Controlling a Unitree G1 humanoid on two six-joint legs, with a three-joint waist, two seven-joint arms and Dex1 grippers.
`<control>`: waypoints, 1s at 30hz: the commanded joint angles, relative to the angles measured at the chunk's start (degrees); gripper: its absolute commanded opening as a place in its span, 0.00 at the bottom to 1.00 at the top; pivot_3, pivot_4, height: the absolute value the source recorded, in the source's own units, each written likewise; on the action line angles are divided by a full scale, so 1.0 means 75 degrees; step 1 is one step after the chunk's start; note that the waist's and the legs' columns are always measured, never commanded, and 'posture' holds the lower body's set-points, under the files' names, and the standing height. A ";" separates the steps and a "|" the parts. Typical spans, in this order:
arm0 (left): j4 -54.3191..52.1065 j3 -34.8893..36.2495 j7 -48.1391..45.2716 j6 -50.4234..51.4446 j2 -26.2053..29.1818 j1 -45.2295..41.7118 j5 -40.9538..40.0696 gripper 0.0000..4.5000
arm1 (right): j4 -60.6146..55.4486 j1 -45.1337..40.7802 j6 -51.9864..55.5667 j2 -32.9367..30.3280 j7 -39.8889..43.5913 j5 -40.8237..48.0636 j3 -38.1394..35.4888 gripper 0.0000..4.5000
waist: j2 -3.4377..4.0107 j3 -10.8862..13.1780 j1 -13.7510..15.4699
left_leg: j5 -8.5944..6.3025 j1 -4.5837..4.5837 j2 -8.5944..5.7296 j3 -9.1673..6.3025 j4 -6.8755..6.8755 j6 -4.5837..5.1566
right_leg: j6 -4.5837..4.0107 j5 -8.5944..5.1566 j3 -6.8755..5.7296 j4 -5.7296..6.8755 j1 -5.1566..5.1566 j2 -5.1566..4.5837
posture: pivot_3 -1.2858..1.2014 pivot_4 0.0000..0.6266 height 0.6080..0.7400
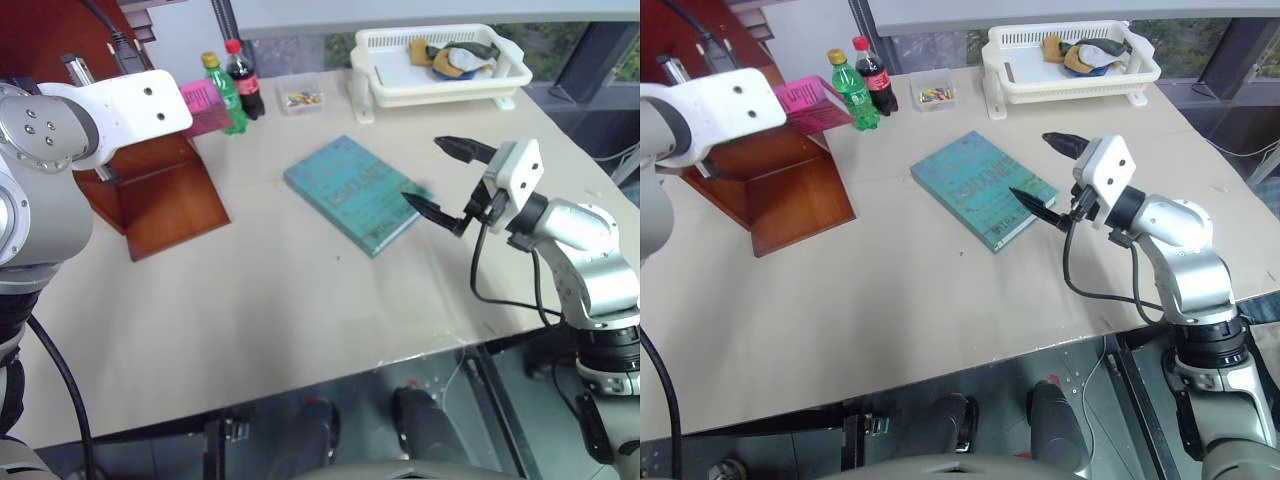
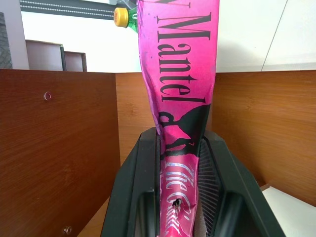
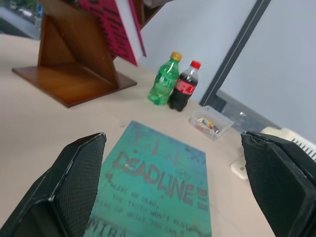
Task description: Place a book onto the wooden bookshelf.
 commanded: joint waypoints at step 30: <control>0.0484 -0.0332 0.0031 0.0781 -0.0741 0.0098 0.0684 0.20 | -0.0559 -0.1524 0.0480 0.1064 0.0065 0.1688 -0.0274 1.00 | 0.0040 -0.0018 -0.0028 | -0.0004 0.0013 0.0004 0.0010 -0.0001 0.0007 | 0.0000 0.0001 0.0016 0.0024 -0.0006 0.0005 | 0.52 0.24 1.00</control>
